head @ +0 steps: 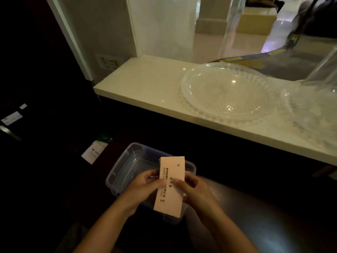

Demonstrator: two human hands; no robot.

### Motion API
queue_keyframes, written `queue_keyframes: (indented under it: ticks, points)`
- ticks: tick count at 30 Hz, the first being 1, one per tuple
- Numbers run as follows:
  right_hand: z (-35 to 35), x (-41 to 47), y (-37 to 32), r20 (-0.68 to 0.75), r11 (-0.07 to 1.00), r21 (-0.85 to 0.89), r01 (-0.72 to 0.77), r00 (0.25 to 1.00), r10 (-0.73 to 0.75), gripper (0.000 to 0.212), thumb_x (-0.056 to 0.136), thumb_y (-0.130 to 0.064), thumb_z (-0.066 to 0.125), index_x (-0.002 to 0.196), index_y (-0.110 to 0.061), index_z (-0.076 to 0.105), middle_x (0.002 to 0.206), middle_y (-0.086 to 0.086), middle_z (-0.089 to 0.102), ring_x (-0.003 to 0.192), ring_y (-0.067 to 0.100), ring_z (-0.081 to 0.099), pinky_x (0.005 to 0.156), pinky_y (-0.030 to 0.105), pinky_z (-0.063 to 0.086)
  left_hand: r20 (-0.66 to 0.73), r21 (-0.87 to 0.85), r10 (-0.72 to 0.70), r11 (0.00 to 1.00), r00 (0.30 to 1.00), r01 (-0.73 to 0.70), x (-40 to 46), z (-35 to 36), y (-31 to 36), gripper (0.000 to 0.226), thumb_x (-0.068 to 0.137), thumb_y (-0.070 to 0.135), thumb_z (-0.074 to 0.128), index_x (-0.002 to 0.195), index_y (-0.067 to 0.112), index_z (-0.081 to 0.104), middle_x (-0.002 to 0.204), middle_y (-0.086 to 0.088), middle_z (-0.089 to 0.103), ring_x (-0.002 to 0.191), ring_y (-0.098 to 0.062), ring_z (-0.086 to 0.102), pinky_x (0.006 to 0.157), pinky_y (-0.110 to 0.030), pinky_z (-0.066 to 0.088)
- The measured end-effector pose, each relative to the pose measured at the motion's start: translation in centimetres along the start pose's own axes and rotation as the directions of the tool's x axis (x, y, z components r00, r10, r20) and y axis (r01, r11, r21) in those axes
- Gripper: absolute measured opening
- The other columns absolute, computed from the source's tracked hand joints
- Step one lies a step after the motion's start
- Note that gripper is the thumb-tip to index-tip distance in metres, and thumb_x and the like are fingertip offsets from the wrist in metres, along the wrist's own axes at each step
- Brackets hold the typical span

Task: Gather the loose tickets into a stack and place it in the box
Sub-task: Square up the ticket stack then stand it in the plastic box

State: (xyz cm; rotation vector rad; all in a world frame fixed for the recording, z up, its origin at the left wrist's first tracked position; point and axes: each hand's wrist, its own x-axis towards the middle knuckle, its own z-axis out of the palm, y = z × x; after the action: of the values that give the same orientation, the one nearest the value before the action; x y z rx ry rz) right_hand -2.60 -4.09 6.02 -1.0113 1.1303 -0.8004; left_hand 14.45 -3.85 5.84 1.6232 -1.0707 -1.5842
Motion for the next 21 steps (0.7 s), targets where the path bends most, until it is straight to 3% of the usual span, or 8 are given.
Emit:
queue_keyframes:
  ticks: [4,6,9,11,13,16,19,21]
  points:
    - [1.8,1.6,0.4,-0.083,0.988,-0.149,0.036,0.995,-0.049,0.027,0.086,-0.022,0.059,0.113,-0.029,0.055,0.11,-0.008,0.063,0.097,0.004,0.061,0.069,0.013,0.053,0.042,-0.024,-0.032,0.999,0.999,0.033,2.5,-4.2,-0.6,0.017,0.08,0.019,0.064,0.094,0.027,0.061,0.093,0.002,0.073,0.091,-0.013,0.067,0.079,-0.033,0.051]
    - [1.3,1.5,0.6,-0.157,0.91,-0.401,0.104,0.971,-0.18,0.031,0.089,-0.022,0.056,0.119,-0.029,0.053,0.117,-0.009,0.059,0.103,0.002,0.056,0.075,0.009,0.047,0.068,-0.017,-0.046,0.999,0.997,0.048,3.9,-5.7,-0.7,0.015,0.081,0.018,0.063,0.094,0.024,0.062,0.093,0.001,0.072,0.091,-0.012,0.066,0.077,-0.031,0.05]
    - [-0.1,1.2,1.4,0.069,0.379,-0.892,0.248,0.901,-0.428,0.031,0.089,-0.027,0.057,0.119,-0.022,0.058,0.124,-0.005,0.058,0.117,0.014,0.051,0.098,0.025,0.04,0.11,0.026,-0.095,0.995,0.989,0.093,6.0,-6.9,-1.0,0.015,0.081,0.02,0.062,0.096,0.023,0.061,0.098,-0.002,0.071,0.095,-0.016,0.064,0.085,-0.038,0.05]
    - [-0.4,0.9,1.7,0.232,0.058,-0.961,0.272,0.897,-0.376,0.032,0.088,-0.037,0.05,0.115,-0.024,0.062,0.124,-0.001,0.063,0.12,0.021,0.053,0.104,0.044,0.037,0.143,0.079,-0.136,0.989,0.98,0.125,7.3,-7.1,-1.4,0.015,0.081,0.021,0.063,0.095,0.025,0.058,0.097,-0.002,0.07,0.092,-0.015,0.064,0.08,-0.036,0.051]
    - [-0.5,1.0,2.2,0.288,-0.162,-0.953,0.256,0.932,-0.221,0.038,0.088,-0.044,0.038,0.111,-0.029,0.063,0.12,-0.005,0.065,0.12,0.018,0.054,0.104,0.051,0.033,0.164,0.145,-0.194,0.975,0.967,0.171,8.5,-6.8,-1.8,0.017,0.081,0.023,0.063,0.096,0.026,0.054,0.095,0.001,0.068,0.089,-0.013,0.064,0.072,-0.031,0.051]
    - [-1.0,1.3,3.1,0.3,-0.219,-0.933,0.284,0.953,-0.039,0.043,0.092,-0.046,0.029,0.12,-0.028,0.057,0.132,-0.001,0.057,0.131,0.02,0.041,0.11,0.053,0.001,0.161,0.26,-0.273,0.939,0.949,0.226,9.8,-5.9,-2.8,0.019,0.082,0.025,0.061,0.098,0.026,0.05,0.095,0.002,0.064,0.097,-0.018,0.058,0.088,-0.038,0.046]
    - [-1.3,1.5,3.6,0.311,-0.284,-0.914,0.29,0.95,-0.03,0.043,0.093,-0.045,0.028,0.12,-0.028,0.056,0.13,0.0,0.058,0.13,0.022,0.043,0.107,0.054,-0.009,0.16,0.309,-0.316,0.916,0.935,0.256,10.1,-4.7,-3.3,0.011,0.085,0.024,0.058,0.092,0.027,0.05,0.095,0.003,0.063,0.1,-0.021,0.055,0.087,-0.039,0.041]
    - [-1.3,1.6,3.5,0.312,-0.239,-0.924,0.299,0.95,-0.019,0.043,0.094,-0.045,0.027,0.123,-0.026,0.053,0.133,0.001,0.056,0.132,0.023,0.039,0.105,0.051,-0.02,0.161,0.314,-0.32,0.914,0.934,0.259,10.1,-4.2,-3.4,0.007,0.086,0.023,0.056,0.09,0.026,0.05,0.108,-0.003,0.064,0.109,-0.024,0.055,0.09,-0.04,0.041]
